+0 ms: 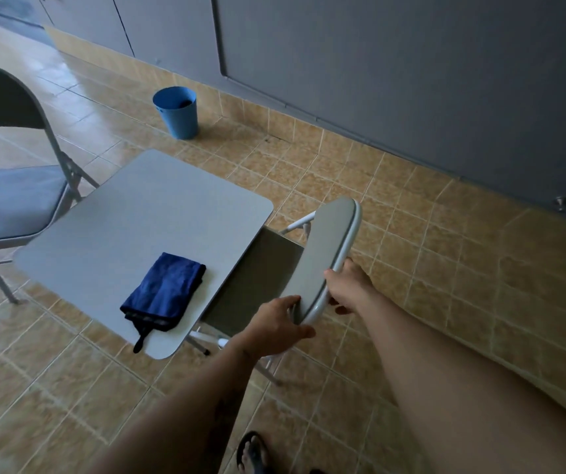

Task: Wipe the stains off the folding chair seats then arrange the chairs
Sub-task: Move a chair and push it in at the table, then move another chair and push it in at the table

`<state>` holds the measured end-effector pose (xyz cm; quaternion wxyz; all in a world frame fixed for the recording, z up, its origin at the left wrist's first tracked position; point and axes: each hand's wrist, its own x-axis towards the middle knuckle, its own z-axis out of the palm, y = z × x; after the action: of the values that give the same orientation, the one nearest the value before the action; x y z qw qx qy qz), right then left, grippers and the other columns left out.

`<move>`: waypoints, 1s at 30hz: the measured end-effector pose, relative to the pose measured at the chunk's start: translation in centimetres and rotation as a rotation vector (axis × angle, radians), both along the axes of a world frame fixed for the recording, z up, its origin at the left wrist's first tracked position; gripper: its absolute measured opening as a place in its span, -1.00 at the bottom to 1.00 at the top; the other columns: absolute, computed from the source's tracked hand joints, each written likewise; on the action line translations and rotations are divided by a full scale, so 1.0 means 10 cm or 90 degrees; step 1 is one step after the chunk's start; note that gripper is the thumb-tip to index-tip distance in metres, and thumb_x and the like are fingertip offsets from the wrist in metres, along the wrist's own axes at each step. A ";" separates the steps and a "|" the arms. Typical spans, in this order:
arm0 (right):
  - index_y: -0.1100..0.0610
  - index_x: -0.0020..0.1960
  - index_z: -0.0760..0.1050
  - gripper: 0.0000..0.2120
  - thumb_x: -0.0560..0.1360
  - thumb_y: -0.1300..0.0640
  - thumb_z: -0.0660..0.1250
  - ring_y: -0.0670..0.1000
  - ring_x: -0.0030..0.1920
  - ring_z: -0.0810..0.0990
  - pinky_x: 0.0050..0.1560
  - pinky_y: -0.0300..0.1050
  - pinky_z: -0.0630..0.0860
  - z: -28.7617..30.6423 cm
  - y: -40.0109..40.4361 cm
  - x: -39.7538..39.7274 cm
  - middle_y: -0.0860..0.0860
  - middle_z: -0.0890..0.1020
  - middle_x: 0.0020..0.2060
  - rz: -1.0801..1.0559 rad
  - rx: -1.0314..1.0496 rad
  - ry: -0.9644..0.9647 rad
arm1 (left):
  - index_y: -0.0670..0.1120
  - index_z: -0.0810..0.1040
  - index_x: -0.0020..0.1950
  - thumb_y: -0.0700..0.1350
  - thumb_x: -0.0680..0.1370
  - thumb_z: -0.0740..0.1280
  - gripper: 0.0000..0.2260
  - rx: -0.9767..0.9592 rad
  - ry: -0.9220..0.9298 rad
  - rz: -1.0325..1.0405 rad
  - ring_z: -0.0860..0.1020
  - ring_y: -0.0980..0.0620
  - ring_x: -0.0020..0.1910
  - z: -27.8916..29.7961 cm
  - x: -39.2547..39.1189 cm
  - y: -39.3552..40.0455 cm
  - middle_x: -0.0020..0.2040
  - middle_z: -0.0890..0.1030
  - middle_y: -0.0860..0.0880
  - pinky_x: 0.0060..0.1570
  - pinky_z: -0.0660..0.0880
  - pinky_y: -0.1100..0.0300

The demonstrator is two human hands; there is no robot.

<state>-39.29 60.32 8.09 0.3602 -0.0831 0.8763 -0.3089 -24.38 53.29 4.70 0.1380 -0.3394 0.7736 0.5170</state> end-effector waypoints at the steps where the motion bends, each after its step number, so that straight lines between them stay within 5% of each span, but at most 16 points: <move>1: 0.08 0.40 0.35 -0.57 0.56 0.01 0.24 0.14 -0.03 0.63 -0.26 -0.09 0.56 0.02 0.04 0.00 0.14 0.60 0.12 0.031 0.009 0.003 | 0.06 0.42 0.39 0.04 0.45 0.42 -0.49 -0.003 0.001 0.008 0.53 0.06 0.17 0.02 0.03 -0.01 0.25 0.54 0.02 0.21 0.44 0.15; 5: 0.09 0.41 0.38 -0.55 0.55 0.02 0.28 0.15 0.12 0.59 -0.06 -0.09 0.52 0.14 0.20 0.08 0.13 0.57 0.22 0.102 0.014 0.039 | -0.01 0.58 0.21 -0.05 0.47 0.30 -0.68 -0.048 -0.014 0.104 0.58 0.04 0.05 0.20 0.22 -0.07 0.09 0.63 0.02 0.02 0.47 0.20; 7: 0.08 0.43 0.37 -0.53 0.55 0.02 0.26 0.16 0.17 0.57 -0.02 -0.11 0.47 0.25 0.28 0.18 0.13 0.57 0.26 0.152 0.024 0.065 | -0.08 0.63 -0.01 -0.13 0.45 0.28 -0.80 -0.072 0.006 0.151 0.60 -0.02 -0.13 0.34 0.35 -0.08 -0.11 0.64 -0.04 -0.07 0.54 0.00; 9: 0.08 0.47 0.32 -0.50 0.54 0.03 0.23 0.18 0.24 0.54 0.09 -0.05 0.49 0.39 0.36 0.29 0.14 0.54 0.31 0.206 0.034 0.093 | -0.08 0.62 -0.12 -0.18 0.45 0.28 -0.87 -0.084 0.021 0.187 0.57 -0.01 -0.25 0.52 0.49 -0.07 -0.23 0.61 -0.03 -0.12 0.58 0.02; 12: 0.08 0.51 0.27 -0.46 0.55 0.05 0.21 0.20 0.33 0.47 0.22 -0.02 0.44 0.65 0.40 0.42 0.16 0.45 0.41 0.264 0.016 0.098 | 0.03 0.60 0.00 -0.19 0.48 0.30 -0.82 -0.088 0.039 0.235 0.63 0.03 -0.21 0.81 0.68 -0.09 -0.13 0.65 -0.04 -0.17 0.58 0.19; 15: 0.07 0.46 0.34 -0.47 0.51 0.01 0.22 0.18 0.31 0.48 0.23 -0.02 0.44 0.90 0.28 0.52 0.16 0.48 0.38 0.345 0.003 0.137 | -0.02 0.61 0.16 -0.08 0.45 0.32 -0.71 -0.093 0.058 0.275 0.64 0.02 -0.04 1.03 0.86 -0.19 0.00 0.67 -0.03 0.05 0.58 0.12; 19: 0.12 0.39 0.42 -0.54 0.52 0.02 0.23 0.17 0.22 0.53 0.12 -0.06 0.46 1.23 -0.01 0.78 0.15 0.56 0.27 0.451 -0.005 0.181 | 0.00 0.58 0.21 -0.13 0.52 0.32 -0.73 -0.116 0.068 0.335 0.59 0.08 -0.13 1.32 1.21 -0.41 -0.02 0.64 -0.02 -0.06 0.53 0.24; 25: 0.14 0.54 0.22 -0.41 0.57 0.01 0.24 0.13 0.46 0.33 0.42 0.01 0.30 1.61 -0.76 1.34 0.15 0.34 0.49 0.551 -0.032 0.221 | -0.07 0.59 0.20 -0.18 0.51 0.33 -0.73 -0.132 0.110 0.417 0.65 -0.04 -0.11 1.69 1.95 -1.07 -0.12 0.67 -0.08 -0.18 0.54 0.22; 30: 0.09 0.55 0.20 -0.39 0.55 -0.02 0.25 0.11 0.47 0.31 0.43 0.07 0.30 1.76 -1.70 2.06 0.12 0.30 0.51 0.571 -0.090 0.222 | -0.12 0.54 0.27 -0.21 0.53 0.31 -0.70 -0.152 0.129 0.455 0.61 0.02 -0.10 1.87 2.79 -1.81 -0.04 0.64 -0.14 -0.28 0.48 0.28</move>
<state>-18.64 43.29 25.73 0.2987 -0.5276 0.7782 -0.1636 3.50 35.17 23.45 -0.1680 -0.5484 0.6711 0.4697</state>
